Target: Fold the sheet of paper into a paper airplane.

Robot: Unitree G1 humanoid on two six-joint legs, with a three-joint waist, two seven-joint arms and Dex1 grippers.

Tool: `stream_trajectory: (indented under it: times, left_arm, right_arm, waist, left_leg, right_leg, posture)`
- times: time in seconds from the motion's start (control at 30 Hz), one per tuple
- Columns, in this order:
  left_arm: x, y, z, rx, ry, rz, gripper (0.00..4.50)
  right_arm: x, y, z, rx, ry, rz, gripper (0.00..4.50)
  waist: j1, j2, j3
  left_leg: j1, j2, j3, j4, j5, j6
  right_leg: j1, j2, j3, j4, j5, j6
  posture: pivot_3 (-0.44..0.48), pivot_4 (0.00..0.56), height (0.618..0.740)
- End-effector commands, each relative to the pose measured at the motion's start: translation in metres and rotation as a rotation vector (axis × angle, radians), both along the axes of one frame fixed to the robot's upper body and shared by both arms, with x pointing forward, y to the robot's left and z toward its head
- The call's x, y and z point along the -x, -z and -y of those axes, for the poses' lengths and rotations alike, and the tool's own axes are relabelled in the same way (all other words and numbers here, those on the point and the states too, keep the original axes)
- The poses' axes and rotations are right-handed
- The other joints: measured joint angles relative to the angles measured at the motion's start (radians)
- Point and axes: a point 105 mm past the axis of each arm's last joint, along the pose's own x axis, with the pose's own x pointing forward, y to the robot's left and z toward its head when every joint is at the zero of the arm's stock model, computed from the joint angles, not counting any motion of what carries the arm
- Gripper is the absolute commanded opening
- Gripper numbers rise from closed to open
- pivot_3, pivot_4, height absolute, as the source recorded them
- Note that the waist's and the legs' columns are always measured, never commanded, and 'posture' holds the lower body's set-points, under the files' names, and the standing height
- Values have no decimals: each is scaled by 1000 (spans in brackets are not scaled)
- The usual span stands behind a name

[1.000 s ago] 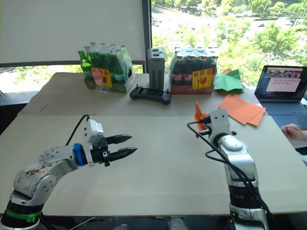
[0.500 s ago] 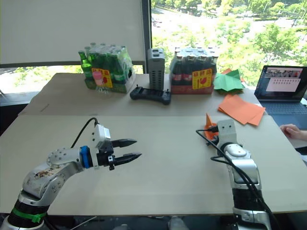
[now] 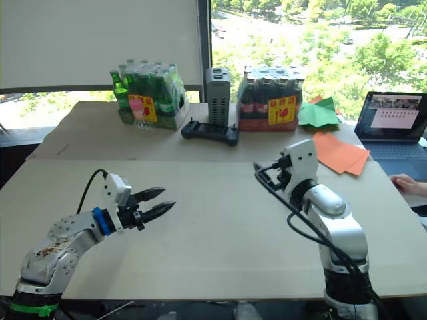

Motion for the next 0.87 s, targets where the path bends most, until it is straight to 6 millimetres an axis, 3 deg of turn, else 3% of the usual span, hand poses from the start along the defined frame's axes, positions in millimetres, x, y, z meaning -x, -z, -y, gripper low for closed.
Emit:
stream_trajectory:
  times: [0.03,0.13,0.23,0.87]
  left_arm:
    - [-5,-1,-26,-2,-129,46,2820]
    - [-5,6,-44,21,-216,38,2820]
    - [-3,10,-48,23,-236,32,2820]
    - [-3,16,-50,7,-226,45,2820]
  right_arm:
    - [21,12,-22,27,-161,1,4445]
    - [28,50,-22,90,-186,-72,4445]
    - [28,64,-17,75,-167,-81,4445]
    - [22,70,-12,77,-124,-60,4445]
  waist:
    - [2,0,0]
    - [1,0,0]
    - [1,0,0]
    - [0,0,0]
  left_leg:
    - [0,0,0,0,0,0]
    - [0,-1,0,0,0,0]
    - [0,-1,0,0,0,0]
    - [1,0,0,0,0,-1]
  right_leg:
    - [0,0,0,0,0,0]
    - [0,-1,0,0,0,0]
    - [0,-1,0,0,0,0]
    - [1,0,0,1,0,0]
  posture:
    - [0,150,733]
    - [0,150,733]
    - [0,150,733]
    - [0,150,733]
